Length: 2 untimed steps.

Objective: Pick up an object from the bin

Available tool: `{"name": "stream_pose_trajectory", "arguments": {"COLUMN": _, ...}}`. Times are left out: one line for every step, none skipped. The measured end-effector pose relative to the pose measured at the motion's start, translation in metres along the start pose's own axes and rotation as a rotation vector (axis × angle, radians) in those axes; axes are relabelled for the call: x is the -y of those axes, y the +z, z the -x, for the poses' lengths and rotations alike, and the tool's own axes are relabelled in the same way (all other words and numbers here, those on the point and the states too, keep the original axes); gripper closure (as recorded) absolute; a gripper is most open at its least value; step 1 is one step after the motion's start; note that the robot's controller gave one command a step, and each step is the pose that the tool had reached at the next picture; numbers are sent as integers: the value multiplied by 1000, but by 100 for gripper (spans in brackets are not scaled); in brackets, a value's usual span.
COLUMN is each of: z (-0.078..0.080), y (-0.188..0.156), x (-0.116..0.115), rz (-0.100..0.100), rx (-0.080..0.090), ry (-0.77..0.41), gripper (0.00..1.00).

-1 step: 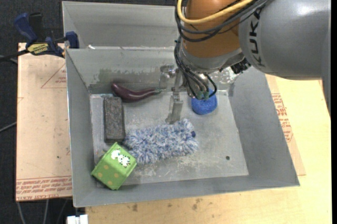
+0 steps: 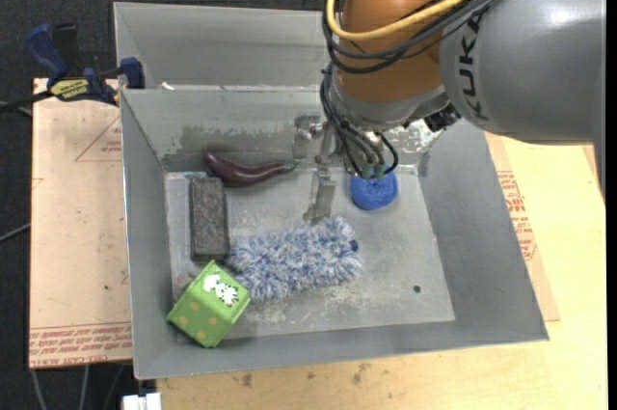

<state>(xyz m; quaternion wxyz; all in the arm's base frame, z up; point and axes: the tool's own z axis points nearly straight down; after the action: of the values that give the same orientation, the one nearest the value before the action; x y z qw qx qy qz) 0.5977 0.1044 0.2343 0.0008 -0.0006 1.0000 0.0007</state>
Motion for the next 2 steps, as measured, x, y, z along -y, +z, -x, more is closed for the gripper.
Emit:
{"name": "stream_pose_trajectory", "arguments": {"z": -16, "y": 53, "x": 16, "rz": 0, "rx": 3, "ry": -83, "gripper": 0}}
{"name": "stream_pose_trajectory", "arguments": {"z": -39, "y": 76, "x": 25, "rz": 0, "rx": -4, "ry": -282, "gripper": 0}}
